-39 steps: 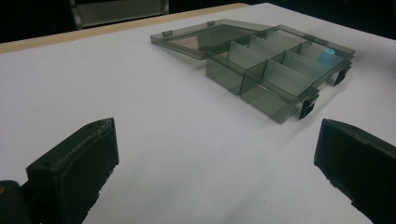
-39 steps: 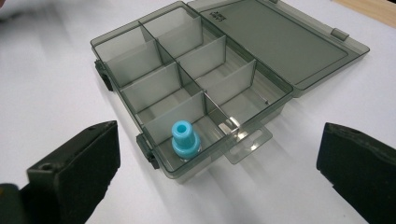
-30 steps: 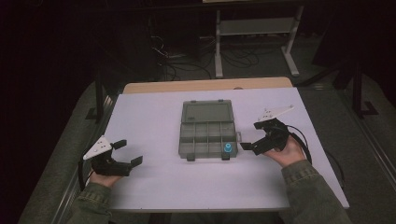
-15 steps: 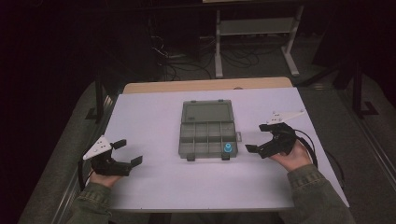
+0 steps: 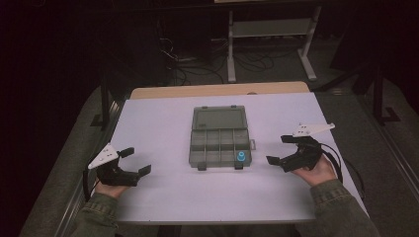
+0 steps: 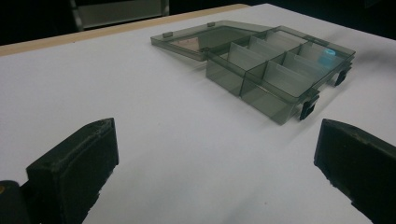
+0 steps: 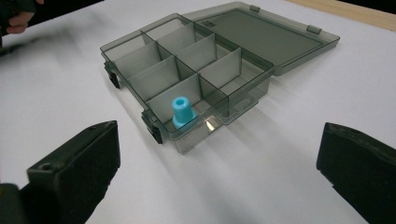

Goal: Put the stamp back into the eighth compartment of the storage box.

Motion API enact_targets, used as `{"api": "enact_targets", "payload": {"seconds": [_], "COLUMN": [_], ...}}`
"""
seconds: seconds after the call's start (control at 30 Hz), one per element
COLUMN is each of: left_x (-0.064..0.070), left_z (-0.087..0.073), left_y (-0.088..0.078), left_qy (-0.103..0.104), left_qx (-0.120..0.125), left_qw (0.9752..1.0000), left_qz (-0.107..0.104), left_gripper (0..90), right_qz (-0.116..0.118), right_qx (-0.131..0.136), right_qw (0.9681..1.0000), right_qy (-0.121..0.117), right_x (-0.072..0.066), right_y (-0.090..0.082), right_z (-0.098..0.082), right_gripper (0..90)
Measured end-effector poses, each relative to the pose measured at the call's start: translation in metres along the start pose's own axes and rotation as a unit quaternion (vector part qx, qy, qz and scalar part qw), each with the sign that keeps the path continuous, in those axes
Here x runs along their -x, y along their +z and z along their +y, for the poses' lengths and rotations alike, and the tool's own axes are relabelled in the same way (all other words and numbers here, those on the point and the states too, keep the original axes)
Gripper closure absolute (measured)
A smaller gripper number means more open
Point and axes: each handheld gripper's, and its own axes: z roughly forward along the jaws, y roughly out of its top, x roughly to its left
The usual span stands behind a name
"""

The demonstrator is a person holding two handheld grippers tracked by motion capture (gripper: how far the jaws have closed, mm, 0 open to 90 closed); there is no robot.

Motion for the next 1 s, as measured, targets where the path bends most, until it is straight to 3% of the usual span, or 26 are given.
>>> {"api": "enact_targets", "payload": {"seconds": [0.2, 0.67, 1.0], "left_x": [0.0, -0.001, 0.0], "left_z": [0.0, 0.0, 0.0], "left_y": [0.0, 0.0, 0.0], "left_qy": [0.0, 0.001, 0.001], "left_qx": [-0.001, -0.002, -0.001], "left_qw": [1.0, 1.0, 1.0], "left_qz": [0.0, -0.001, -0.002], "left_gripper": [0.0, 0.0, 0.0], "right_qz": [-0.004, -0.017, -0.024], "right_qx": [0.025, 0.052, 0.055], "right_qw": [0.9997, 0.9984, 0.9981], "right_qy": [0.004, 0.014, 0.016], "right_x": [0.0, 0.002, 0.003], "right_y": [-0.007, -0.024, -0.028], "right_z": [-0.009, -0.033, -0.05], "right_gripper": [0.0, 0.0, 0.0]}}
